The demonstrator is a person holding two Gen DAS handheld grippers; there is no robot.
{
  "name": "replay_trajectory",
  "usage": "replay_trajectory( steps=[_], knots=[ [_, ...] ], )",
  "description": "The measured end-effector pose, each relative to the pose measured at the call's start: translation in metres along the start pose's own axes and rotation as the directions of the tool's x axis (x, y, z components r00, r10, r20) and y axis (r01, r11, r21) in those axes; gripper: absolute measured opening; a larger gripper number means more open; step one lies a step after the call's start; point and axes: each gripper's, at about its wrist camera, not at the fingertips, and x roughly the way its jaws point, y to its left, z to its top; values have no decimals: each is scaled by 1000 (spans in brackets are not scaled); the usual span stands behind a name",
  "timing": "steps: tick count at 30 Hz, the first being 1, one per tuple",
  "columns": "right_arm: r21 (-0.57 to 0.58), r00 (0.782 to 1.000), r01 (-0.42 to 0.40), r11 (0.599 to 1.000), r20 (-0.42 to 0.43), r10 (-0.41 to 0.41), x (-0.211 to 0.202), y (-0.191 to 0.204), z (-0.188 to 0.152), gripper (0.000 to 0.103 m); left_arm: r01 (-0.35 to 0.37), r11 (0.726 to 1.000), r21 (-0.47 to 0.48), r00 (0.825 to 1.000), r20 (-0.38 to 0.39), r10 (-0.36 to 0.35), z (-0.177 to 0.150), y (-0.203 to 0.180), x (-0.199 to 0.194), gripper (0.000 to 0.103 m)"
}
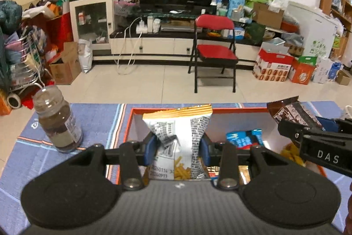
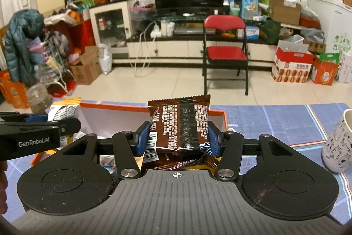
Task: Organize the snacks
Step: 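Carry both snacks over the orange box and open both grippers, then move both open grippers back toward the remaining snacks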
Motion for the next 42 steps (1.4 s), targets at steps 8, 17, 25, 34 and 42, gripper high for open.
replay_trajectory(
  steps=[8,17,25,34,42],
  knots=[
    [82,998,-28,996,51,24,-33,-16,-10,52,25,1000,-9,998,57,-25,-6,16,-39,64],
    [52,986,-5,999,164,-4,-161,-13,-112,72,-76,992,-104,984,151,91,-92,64,-158,93],
    [42,993,-11,999,119,6,-169,8,-164,76,-187,975,-119,975,95,198,-163,75,-160,102],
    [-26,999,-12,1000,43,13,-103,25,-158,78,82,984,160,990,99,-99,-140,82,-114,102],
    [65,1000,26,998,8,-27,-61,28,-161,77,291,887,358,950,3,-312,-145,89,-65,102]
  ],
)
